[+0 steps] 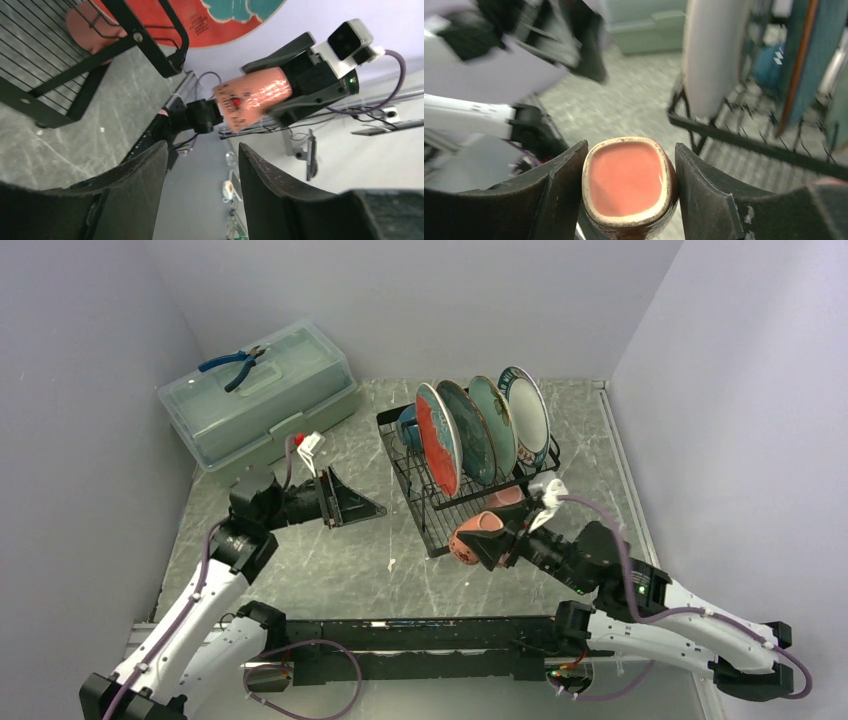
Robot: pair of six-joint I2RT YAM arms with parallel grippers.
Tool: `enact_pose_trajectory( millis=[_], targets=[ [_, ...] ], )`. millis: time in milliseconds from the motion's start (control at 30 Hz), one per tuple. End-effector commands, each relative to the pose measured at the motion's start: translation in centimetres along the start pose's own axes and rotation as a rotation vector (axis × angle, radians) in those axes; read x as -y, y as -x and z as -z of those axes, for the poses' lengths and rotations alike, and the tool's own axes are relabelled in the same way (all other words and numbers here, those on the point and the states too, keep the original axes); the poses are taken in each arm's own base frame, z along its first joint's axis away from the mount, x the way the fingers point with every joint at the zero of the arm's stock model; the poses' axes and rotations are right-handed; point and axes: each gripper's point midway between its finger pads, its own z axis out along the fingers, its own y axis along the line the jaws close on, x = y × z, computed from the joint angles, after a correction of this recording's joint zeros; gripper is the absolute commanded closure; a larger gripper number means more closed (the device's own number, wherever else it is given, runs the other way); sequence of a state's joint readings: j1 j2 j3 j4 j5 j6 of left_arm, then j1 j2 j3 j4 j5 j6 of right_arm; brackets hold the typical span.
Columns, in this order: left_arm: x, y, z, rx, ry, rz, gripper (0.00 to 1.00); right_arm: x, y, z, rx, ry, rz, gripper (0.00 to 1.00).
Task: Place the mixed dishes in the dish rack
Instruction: Turn the cup upside down in the dish rack.
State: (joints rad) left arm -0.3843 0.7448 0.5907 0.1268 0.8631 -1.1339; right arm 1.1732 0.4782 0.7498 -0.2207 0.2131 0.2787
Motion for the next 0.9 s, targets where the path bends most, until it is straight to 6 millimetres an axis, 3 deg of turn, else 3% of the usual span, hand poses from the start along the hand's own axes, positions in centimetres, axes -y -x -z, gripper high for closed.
enact_pose_trajectory(
  millis=[0,167,433,700,867],
  targets=[
    [-2.2,-0.1,1.2,-0.070,0.209,-0.190,0.41,4.9,-6.0,-0.4,-0.156,-0.252,0.016,1.00],
    [-2.4,0.9,1.7,-0.076,0.290,-0.277,0.40,6.6,-9.6,-3.3,-0.140,-0.308,0.070,1.00],
    [-3.3,0.1,1.8,-0.108,0.288,-0.269,0.40,10.0,-12.3,-6.5,-0.066,-0.431,0.156,1.00],
    [-2.9,0.0,1.9,-0.129,0.280,-0.295,0.40,11.3,-10.7,-6.8,0.024,-0.467,0.150,1.00],
    [-2.9,-0.1,1.8,-0.135,0.268,-0.296,0.40,11.0,-9.2,-6.1,0.047,-0.462,0.143,1.00]
  ],
)
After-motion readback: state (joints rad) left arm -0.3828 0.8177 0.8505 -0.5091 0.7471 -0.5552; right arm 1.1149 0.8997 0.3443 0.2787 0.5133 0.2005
